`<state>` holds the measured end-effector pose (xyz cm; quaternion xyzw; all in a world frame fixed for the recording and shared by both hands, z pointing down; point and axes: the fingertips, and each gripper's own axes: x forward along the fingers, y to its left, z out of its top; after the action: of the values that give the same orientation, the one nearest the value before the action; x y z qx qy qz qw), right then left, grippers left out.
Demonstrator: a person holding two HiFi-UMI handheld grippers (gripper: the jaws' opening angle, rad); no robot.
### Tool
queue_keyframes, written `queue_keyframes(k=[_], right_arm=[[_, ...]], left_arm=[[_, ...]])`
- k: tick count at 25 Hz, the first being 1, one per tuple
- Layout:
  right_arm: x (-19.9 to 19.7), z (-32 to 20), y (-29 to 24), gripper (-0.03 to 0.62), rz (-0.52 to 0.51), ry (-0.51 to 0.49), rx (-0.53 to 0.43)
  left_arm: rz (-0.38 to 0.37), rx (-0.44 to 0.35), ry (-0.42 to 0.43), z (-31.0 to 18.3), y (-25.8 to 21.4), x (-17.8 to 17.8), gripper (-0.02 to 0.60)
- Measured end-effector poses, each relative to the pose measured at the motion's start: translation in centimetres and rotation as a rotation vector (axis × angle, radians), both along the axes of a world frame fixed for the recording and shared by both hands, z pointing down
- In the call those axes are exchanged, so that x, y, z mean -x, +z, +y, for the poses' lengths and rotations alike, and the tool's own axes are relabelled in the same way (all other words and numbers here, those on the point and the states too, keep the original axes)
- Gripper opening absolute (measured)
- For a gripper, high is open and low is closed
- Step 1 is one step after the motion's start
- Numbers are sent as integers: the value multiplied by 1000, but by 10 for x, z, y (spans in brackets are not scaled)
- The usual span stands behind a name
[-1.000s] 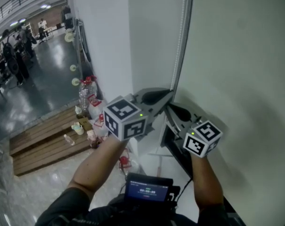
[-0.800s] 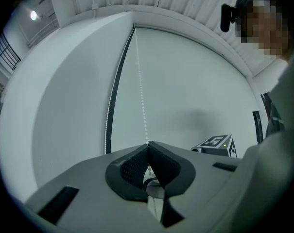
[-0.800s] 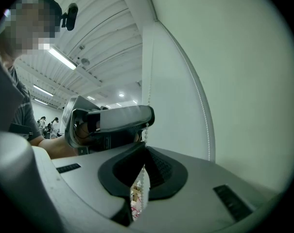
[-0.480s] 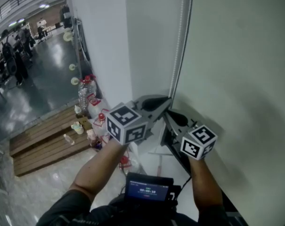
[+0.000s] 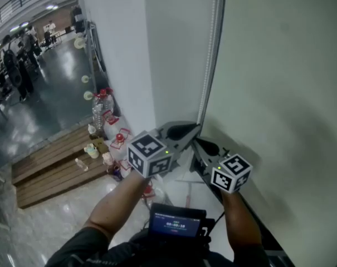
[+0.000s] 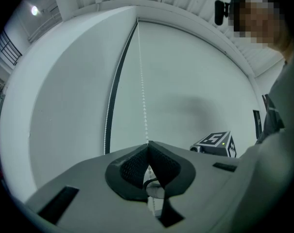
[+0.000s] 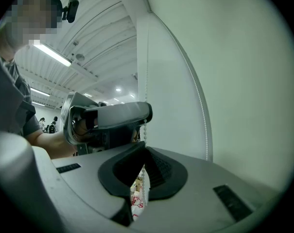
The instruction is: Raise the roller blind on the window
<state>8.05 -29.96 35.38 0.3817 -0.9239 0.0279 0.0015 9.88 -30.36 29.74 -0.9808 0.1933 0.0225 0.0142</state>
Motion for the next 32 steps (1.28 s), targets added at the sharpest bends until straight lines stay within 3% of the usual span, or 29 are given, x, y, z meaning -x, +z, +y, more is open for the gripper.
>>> queue_keyframes(k=[32], right_arm=[[4,3,122,3,80,38,241]], left_arm=[[-128,113,-11,2,126,1,-2]])
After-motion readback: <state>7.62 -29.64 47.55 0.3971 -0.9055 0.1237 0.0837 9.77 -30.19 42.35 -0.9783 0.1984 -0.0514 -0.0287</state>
